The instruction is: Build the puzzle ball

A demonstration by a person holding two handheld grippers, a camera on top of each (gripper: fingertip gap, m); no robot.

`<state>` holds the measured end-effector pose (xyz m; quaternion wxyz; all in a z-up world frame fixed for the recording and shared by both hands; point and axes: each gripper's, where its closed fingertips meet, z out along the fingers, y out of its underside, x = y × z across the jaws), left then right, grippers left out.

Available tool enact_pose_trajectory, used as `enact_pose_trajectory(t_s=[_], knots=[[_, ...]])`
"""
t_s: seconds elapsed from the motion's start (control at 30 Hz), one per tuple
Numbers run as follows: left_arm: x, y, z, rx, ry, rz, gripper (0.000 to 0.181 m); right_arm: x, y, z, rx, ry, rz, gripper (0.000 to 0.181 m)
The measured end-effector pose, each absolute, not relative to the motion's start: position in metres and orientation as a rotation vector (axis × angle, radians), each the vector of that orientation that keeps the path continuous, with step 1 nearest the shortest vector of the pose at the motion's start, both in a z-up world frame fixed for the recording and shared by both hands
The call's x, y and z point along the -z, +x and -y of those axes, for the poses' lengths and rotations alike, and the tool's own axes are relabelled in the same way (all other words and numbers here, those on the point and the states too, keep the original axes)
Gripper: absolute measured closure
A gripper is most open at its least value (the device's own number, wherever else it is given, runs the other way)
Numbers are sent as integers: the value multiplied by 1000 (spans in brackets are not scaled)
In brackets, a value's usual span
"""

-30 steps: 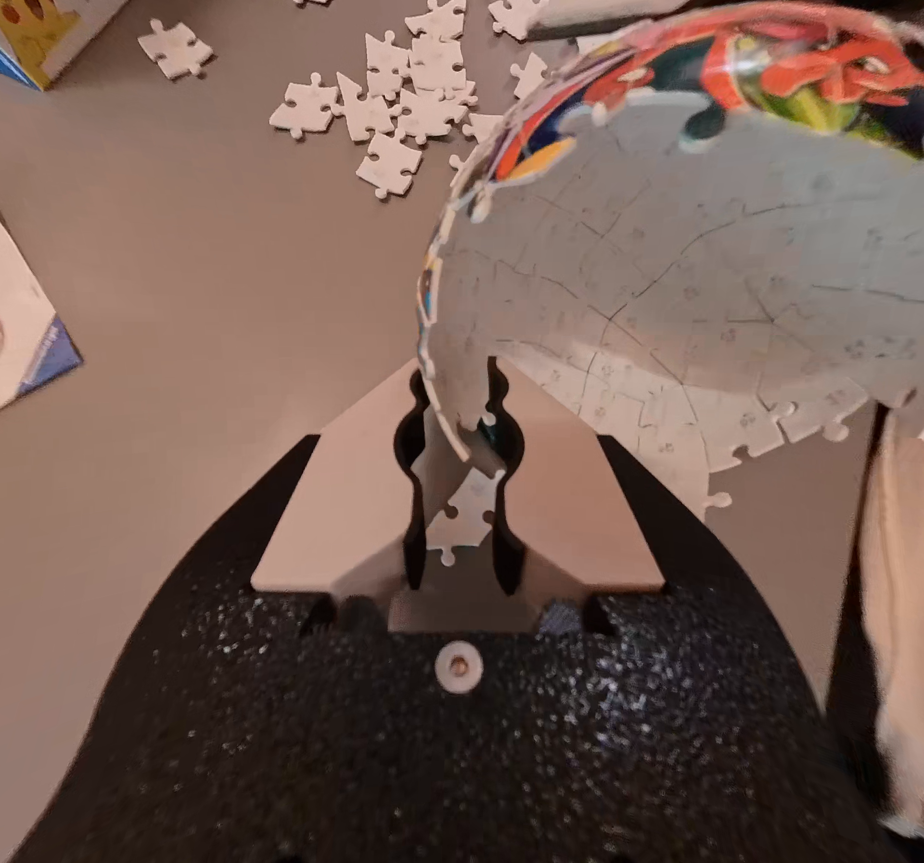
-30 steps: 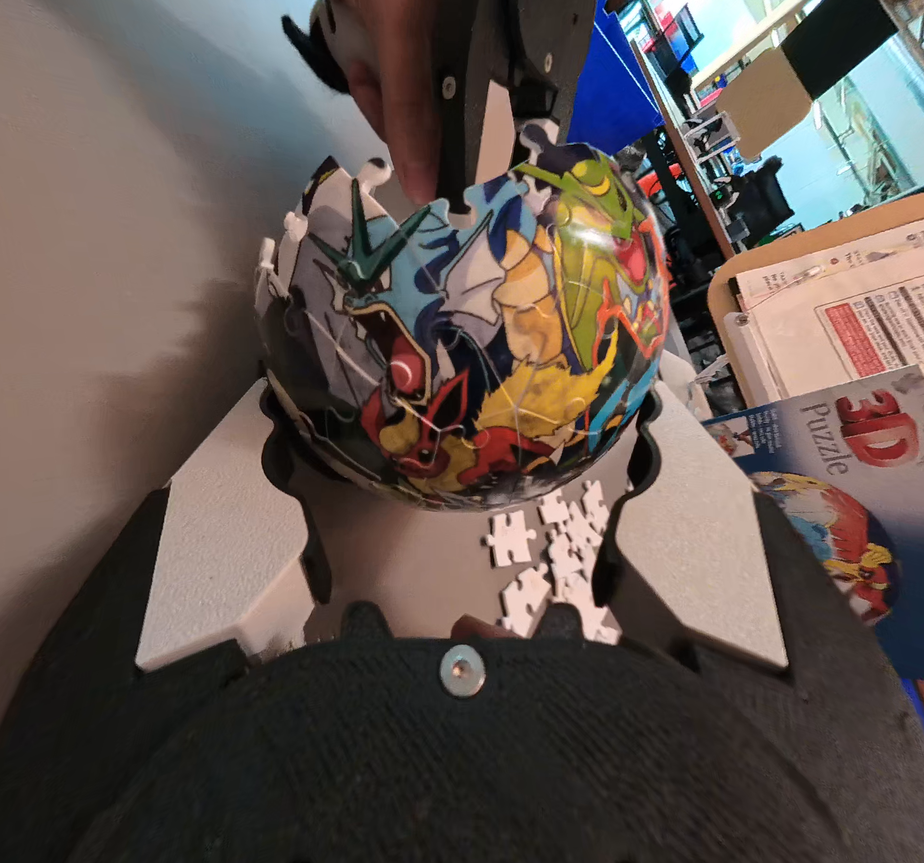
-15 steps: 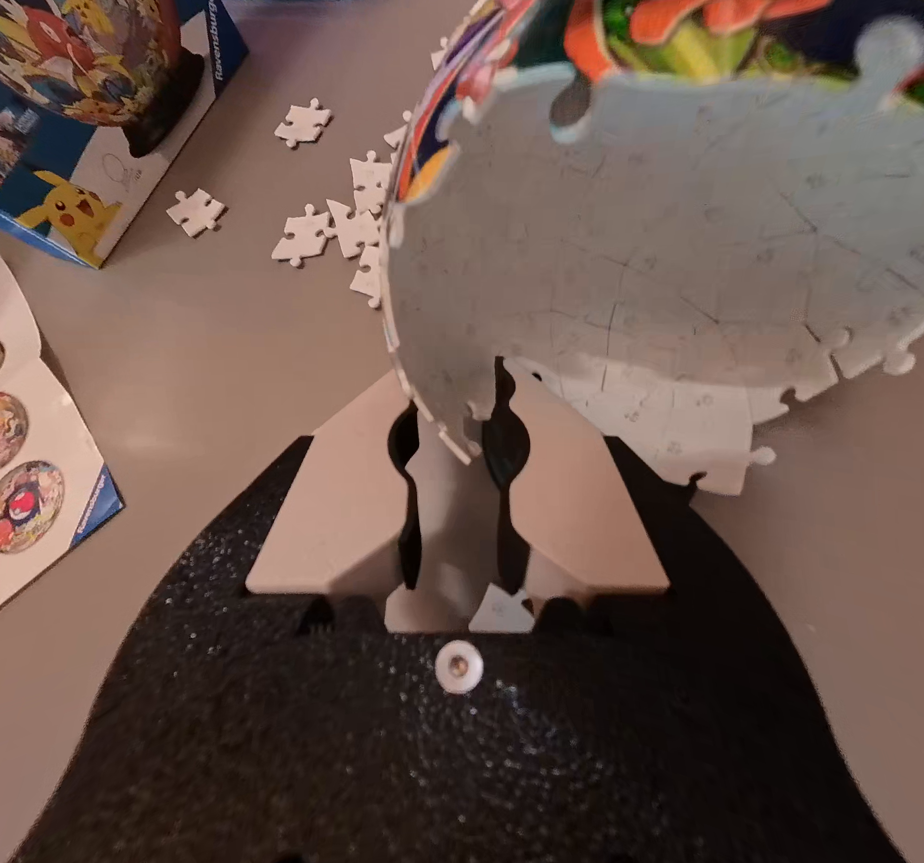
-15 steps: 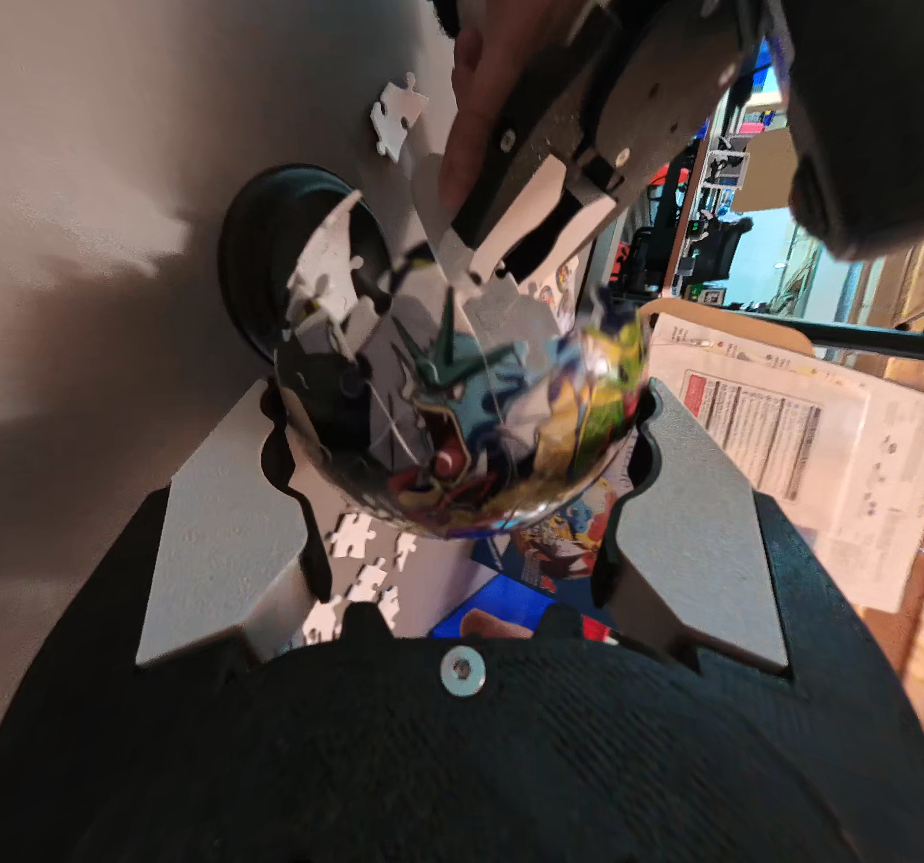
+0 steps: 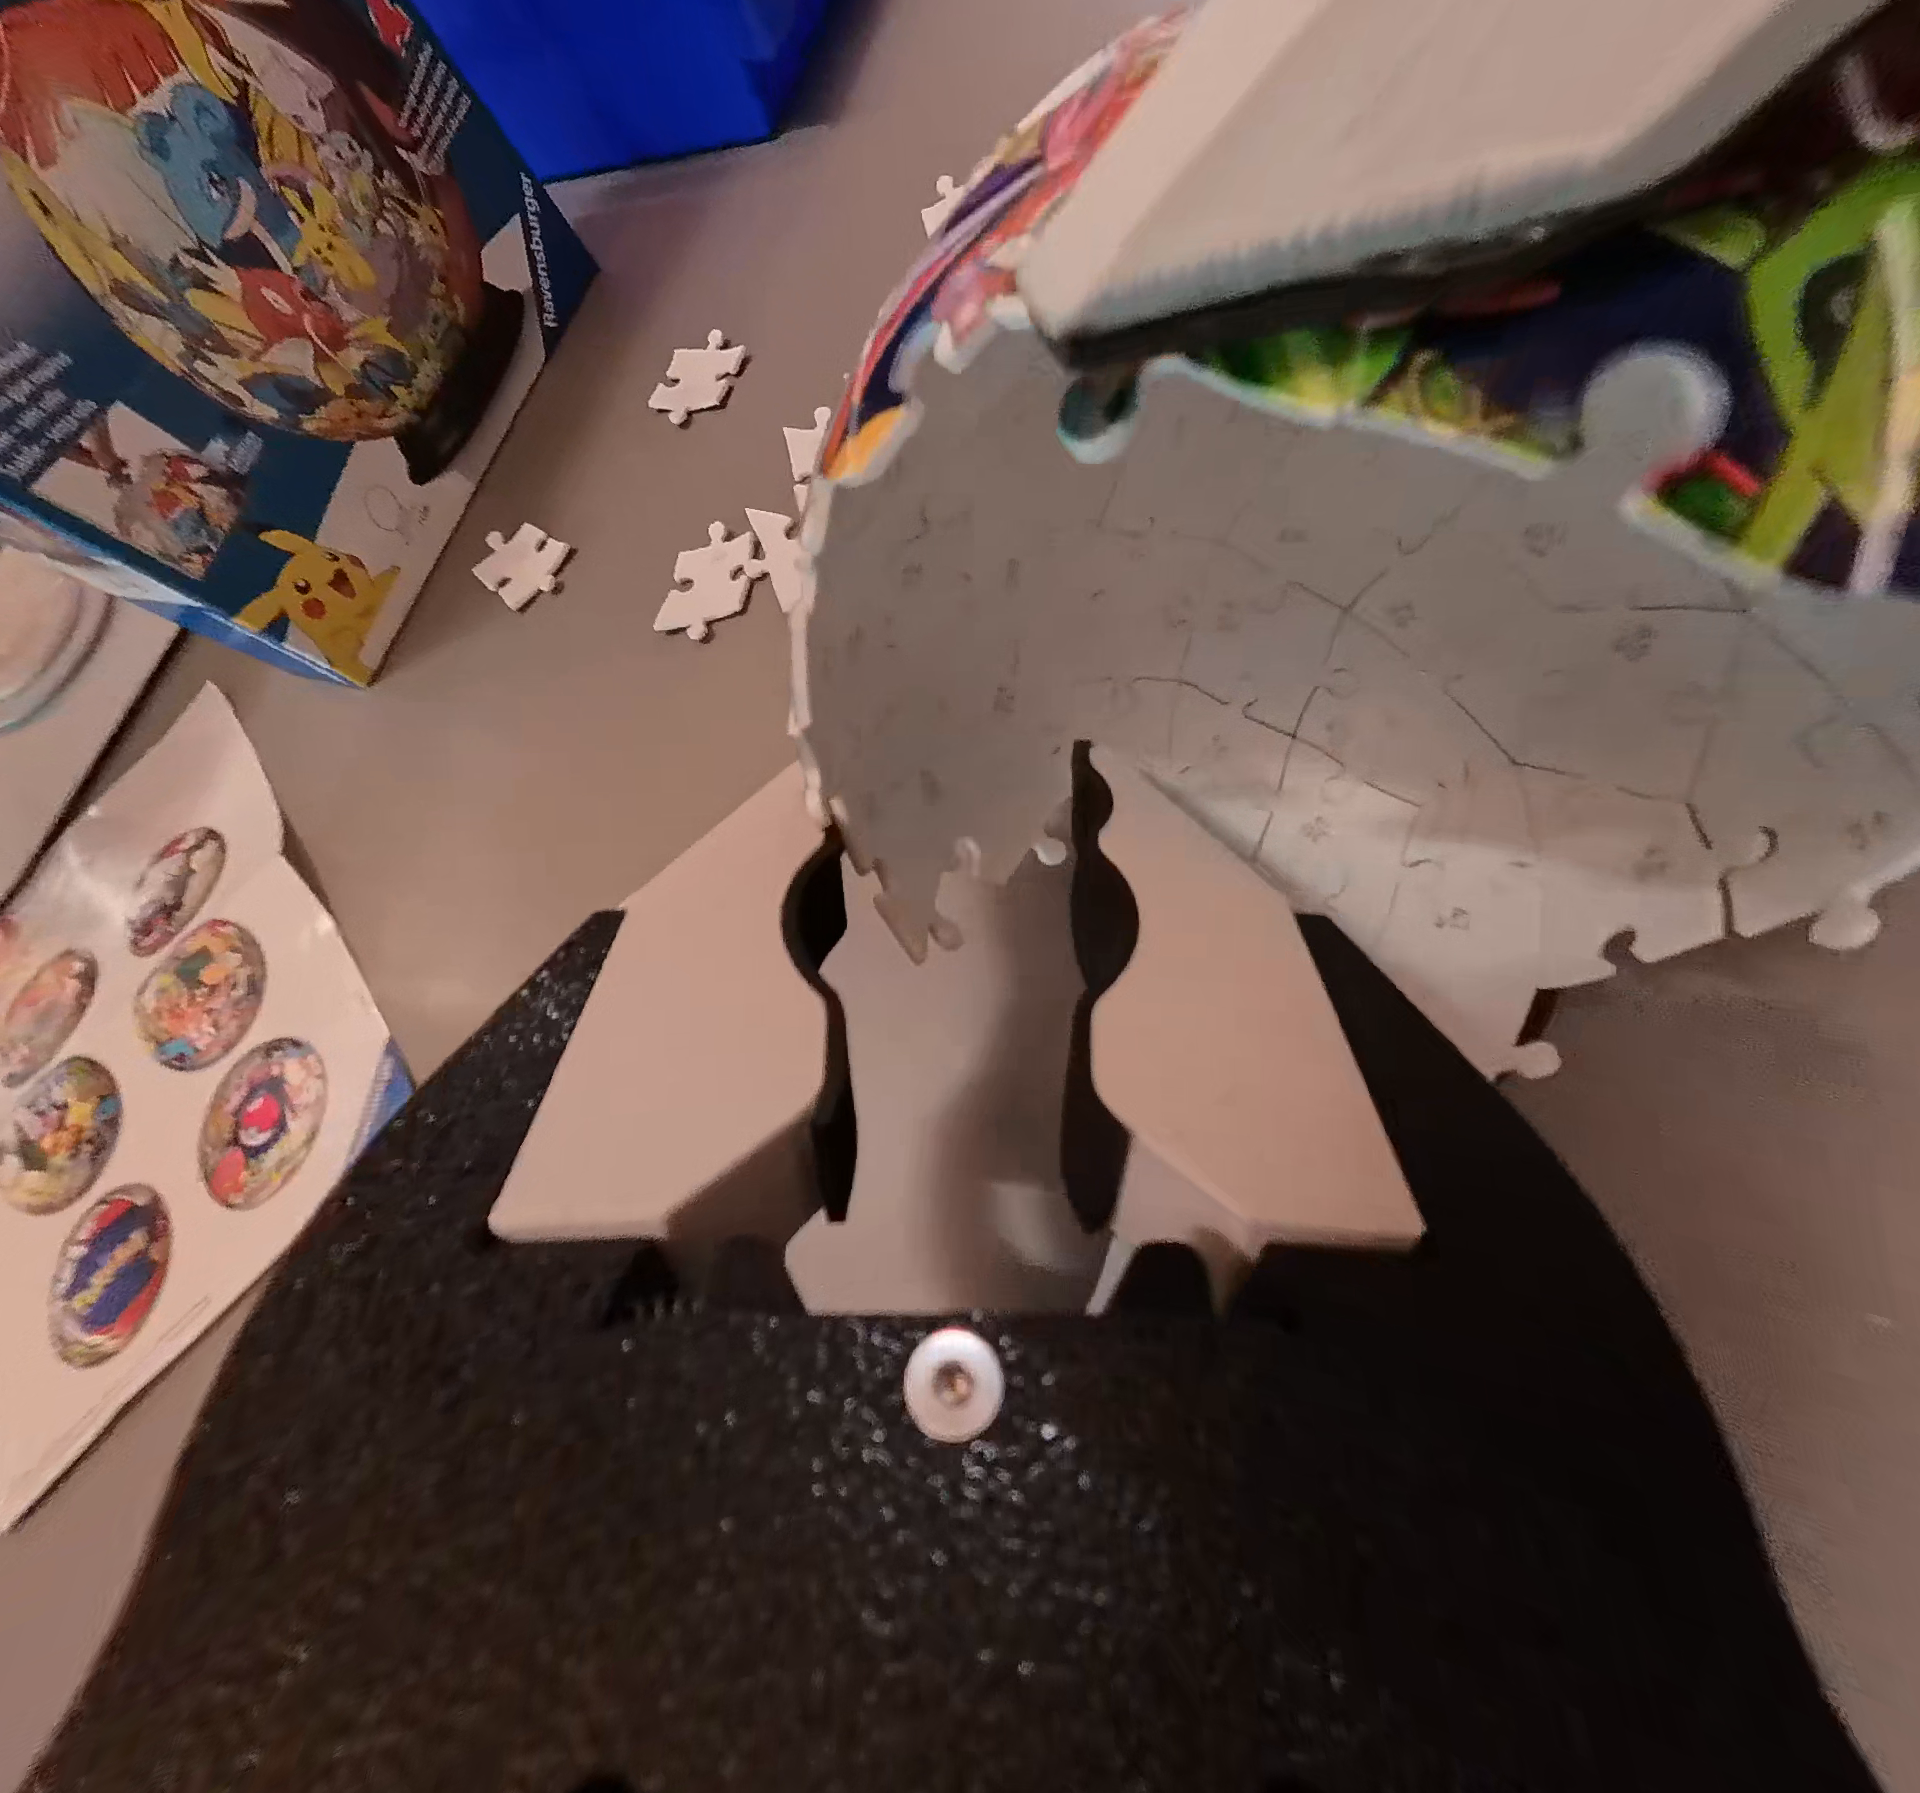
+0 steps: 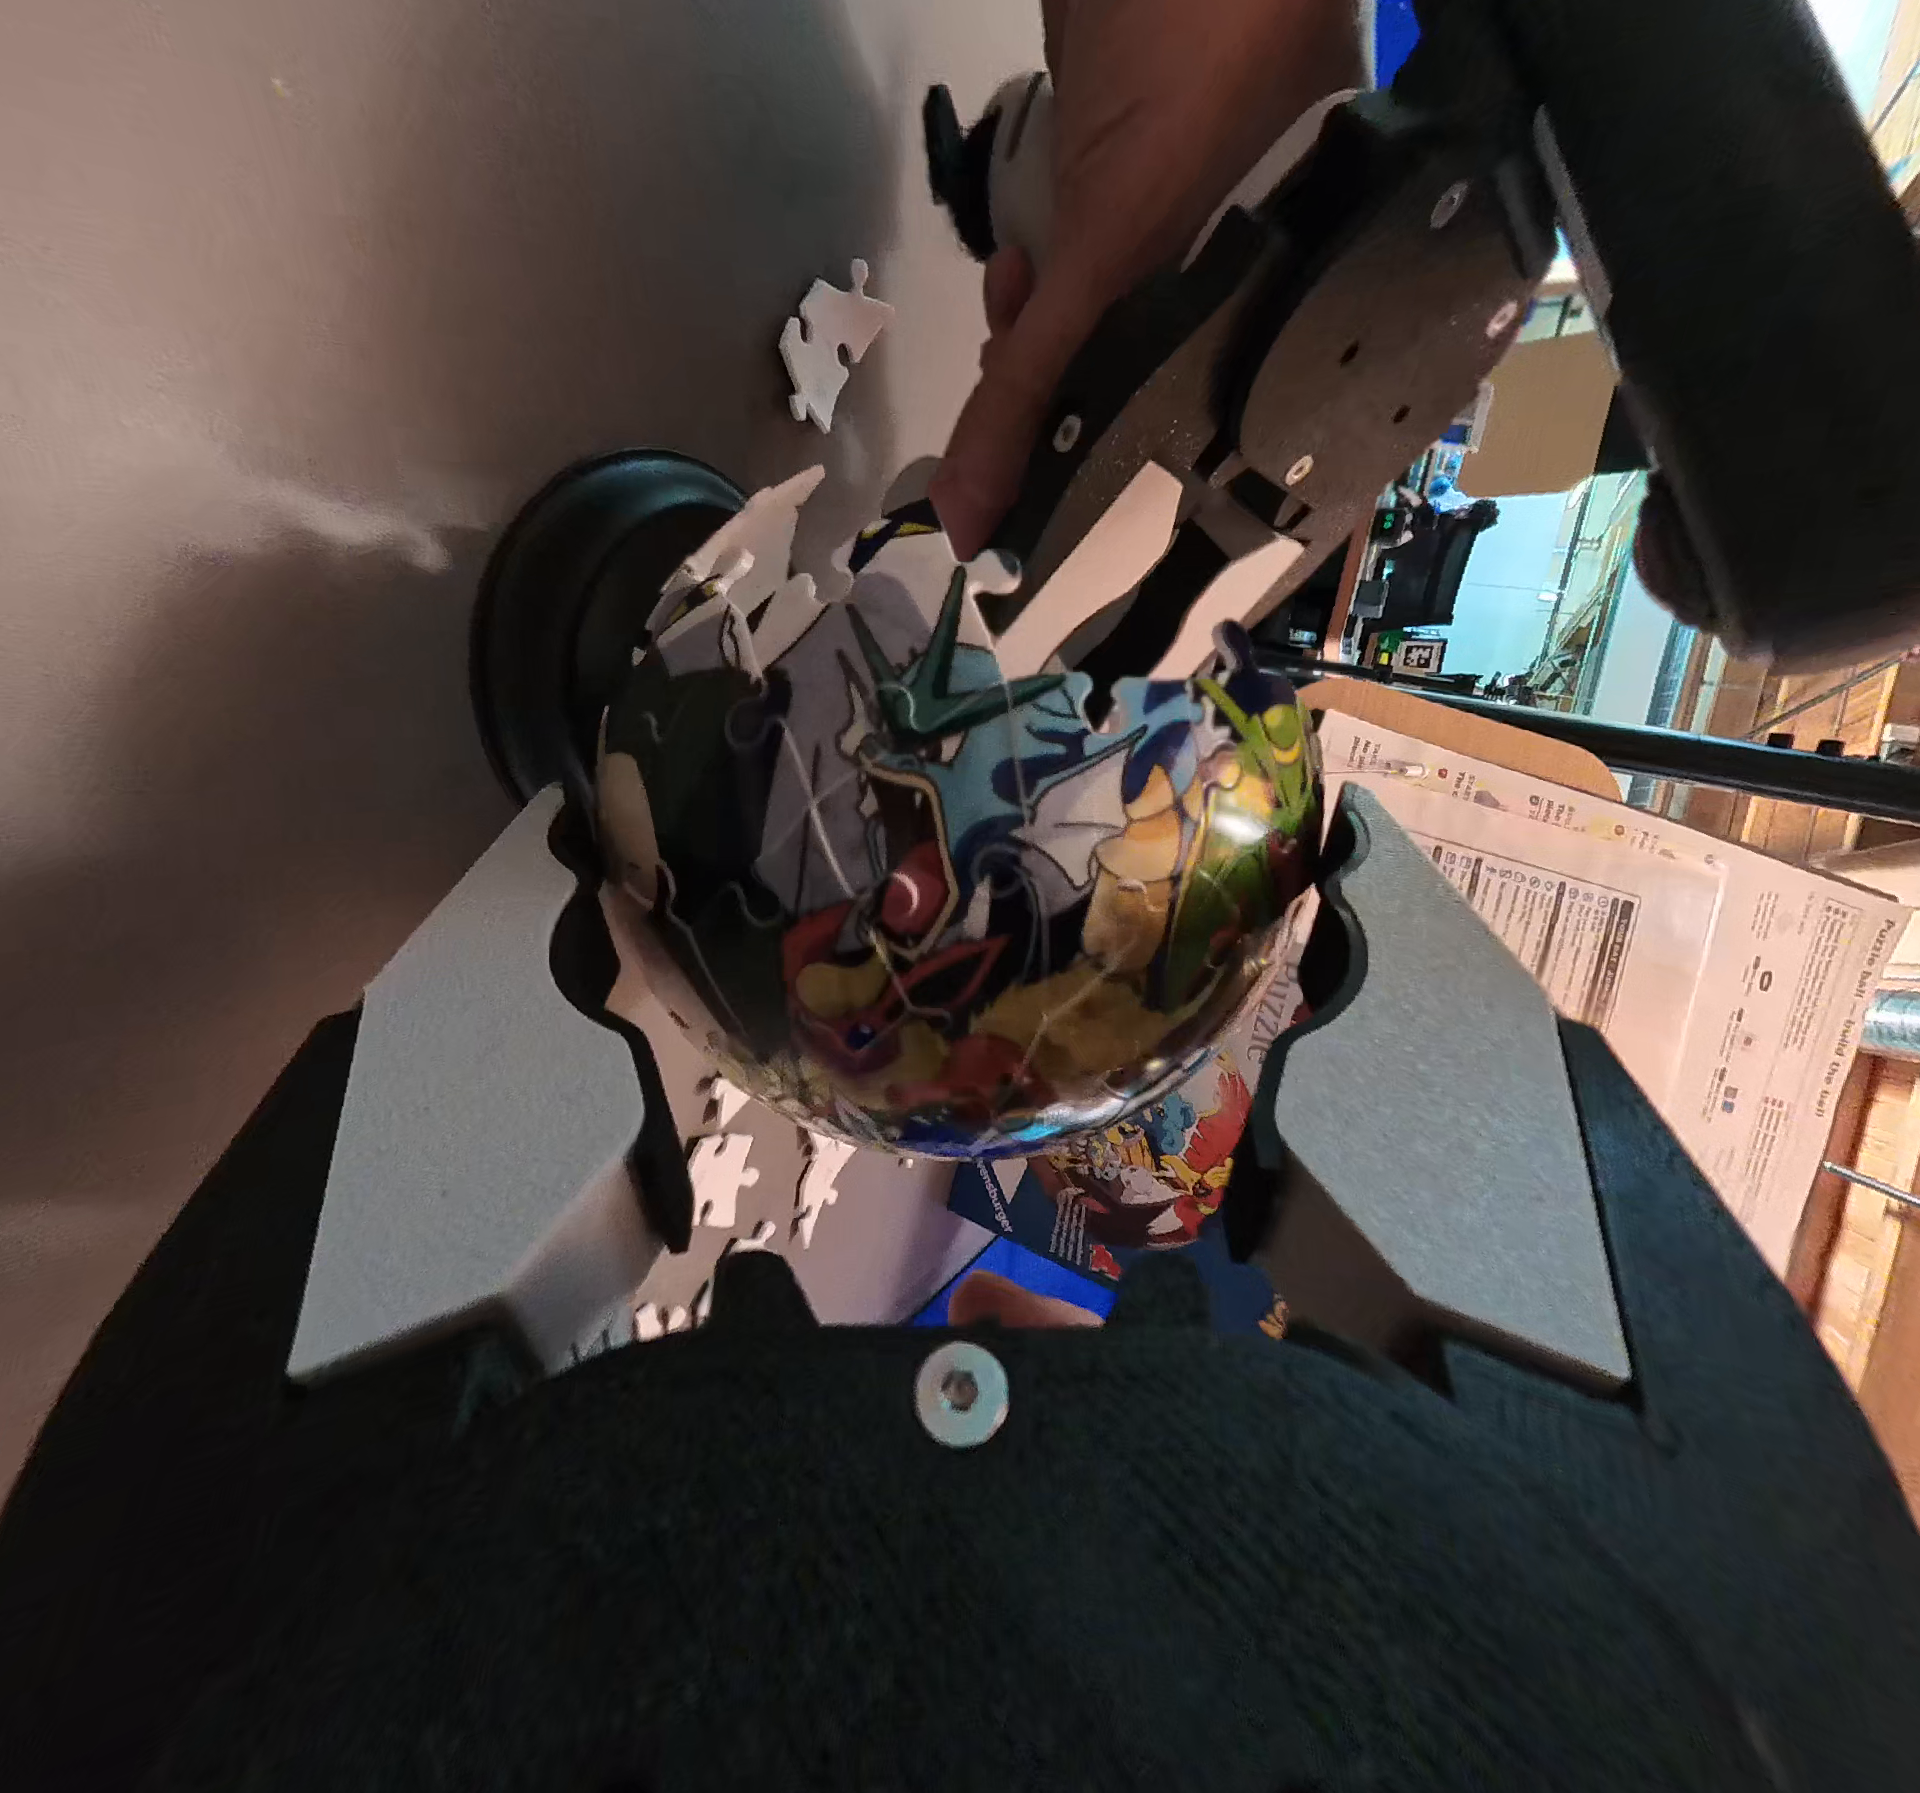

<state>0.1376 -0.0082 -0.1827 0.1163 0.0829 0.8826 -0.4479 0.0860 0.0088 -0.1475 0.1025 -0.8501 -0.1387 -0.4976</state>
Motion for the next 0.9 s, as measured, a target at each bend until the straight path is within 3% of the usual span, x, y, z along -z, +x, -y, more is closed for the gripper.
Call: enact_pose_trajectory(t_s=[0.2, 0.43, 0.5, 0.57, 0.67, 0.83, 0.9], knots=[[162, 135, 0, 1452, 300, -2502, 146, 151, 82, -12, 1481, -2557, 505, 49], [163, 139, -26, 1426, 112, -2548, 131, 152, 84, -14, 1553, -2612, 642, 51], [164, 137, -34, 1429, 9, -2599, 124, 152, 84, -15, 1557, -2612, 644, 51], [166, 136, -44, 1403, -122, -2639, 101, 151, 84, -14, 1557, -2614, 627, 51], [157, 140, -52, 1459, -265, -2568, 83, 152, 85, -15, 1564, -2610, 618, 51], [185, 148, -53, 1360, -496, -2661, 66, 152, 86, -17, 1566, -2607, 615, 51], [202, 142, -48, 1272, -499, -2753, 67, 152, 86, -18, 1570, -2607, 612, 51]])
